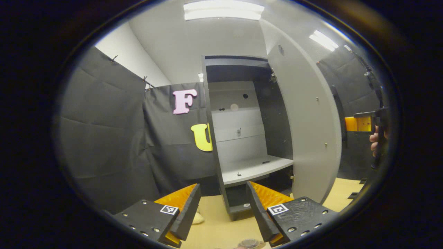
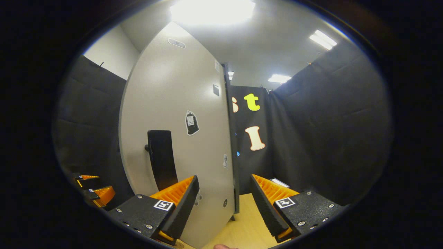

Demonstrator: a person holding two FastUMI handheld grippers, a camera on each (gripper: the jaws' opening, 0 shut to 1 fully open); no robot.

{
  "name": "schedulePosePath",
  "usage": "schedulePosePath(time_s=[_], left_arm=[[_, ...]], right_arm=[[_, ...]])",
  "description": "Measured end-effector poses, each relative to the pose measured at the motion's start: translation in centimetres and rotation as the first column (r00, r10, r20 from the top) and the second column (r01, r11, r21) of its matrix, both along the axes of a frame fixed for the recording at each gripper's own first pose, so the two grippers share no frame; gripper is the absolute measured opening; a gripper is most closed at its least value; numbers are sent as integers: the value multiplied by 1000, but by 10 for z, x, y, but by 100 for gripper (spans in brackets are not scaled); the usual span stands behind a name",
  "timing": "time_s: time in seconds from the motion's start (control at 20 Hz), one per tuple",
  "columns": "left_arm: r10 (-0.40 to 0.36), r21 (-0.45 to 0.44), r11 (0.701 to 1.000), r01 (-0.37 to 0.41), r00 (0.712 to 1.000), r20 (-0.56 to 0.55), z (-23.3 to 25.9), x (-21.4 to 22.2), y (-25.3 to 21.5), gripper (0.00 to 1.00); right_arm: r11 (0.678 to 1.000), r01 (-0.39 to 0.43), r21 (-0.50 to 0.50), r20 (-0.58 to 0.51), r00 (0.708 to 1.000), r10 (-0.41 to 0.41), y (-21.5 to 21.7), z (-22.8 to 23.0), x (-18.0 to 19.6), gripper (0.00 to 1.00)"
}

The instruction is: Open the cabinet door with the right hand, grasp the bottle in the cabinet with the left hand and place it on the coaster, then close the cabinet door with the right hand.

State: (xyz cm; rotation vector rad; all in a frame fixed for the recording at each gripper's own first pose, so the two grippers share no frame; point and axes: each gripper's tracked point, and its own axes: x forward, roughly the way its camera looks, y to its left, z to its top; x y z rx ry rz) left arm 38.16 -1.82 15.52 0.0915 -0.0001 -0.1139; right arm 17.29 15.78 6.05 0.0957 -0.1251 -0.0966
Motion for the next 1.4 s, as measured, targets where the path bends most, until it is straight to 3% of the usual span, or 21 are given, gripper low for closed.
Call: schedulePosePath(time_s=[0.15, 0.2, 0.3, 0.35, 0.4, 0.7, 0.95, 1.05, 1.15, 1.2, 1.3, 1.35, 1.4], left_arm=[[24, -17, 1000, -24, 999, -28, -10, -3, 12, 78], [25, -24, 999, -26, 999, -37, -12, -2, 14, 78], [27, -30, 999, -28, 999, -36, -9, 2, 16, 82], [24, -28, 999, -25, 999, -33, -7, 5, 16, 78], [29, -25, 999, -30, 999, -30, -5, 8, 18, 78], [-4, -61, 998, 3, 1000, -8, 8, 26, 2, 82], [-21, -93, 995, 21, 1000, 8, 20, 33, -16, 78], [-23, -88, 996, 23, 1000, 4, 19, 33, -26, 82], [-24, -75, 997, 24, 1000, -6, 14, 32, -34, 75], [-27, -68, 997, 26, 1000, -10, 12, 33, -39, 78], [-18, -48, 999, 17, 1000, -23, 10, 35, -45, 75], [-19, -52, 998, 18, 1000, -18, 12, 35, -49, 82], [-26, -56, 998, 25, 999, -19, 13, 34, -54, 82]], right_arm=[[986, -169, 15, -7, 986, 169, 52, 6, 20, 91], [982, -190, -4, 5, 982, 190, 61, 14, 21, 92], [983, -169, -75, 26, 985, 171, 61, 22, 19, 93], [982, -164, -93, 25, 986, 167, 58, 19, 20, 93], [982, -164, -93, 16, 986, 167, 57, 15, 22, 90], [992, -124, -35, -74, 990, 121, 34, -9, 40, 93], [994, -105, -32, -90, 991, 102, 14, -11, 39, 93], [994, -106, -31, -99, 990, 102, 7, -17, 39, 93], [993, -120, -18, -103, 988, 118, 7, -22, 41, 93], [992, -124, -18, -100, 988, 122, 5, -24, 41, 93], [992, -128, -15, -116, 985, 125, 1, -31, 42, 93], [992, -127, -15, -110, 986, 124, -1, -31, 42, 93], [992, -121, -19, -101, 988, 119, -4, -30, 41, 94]])
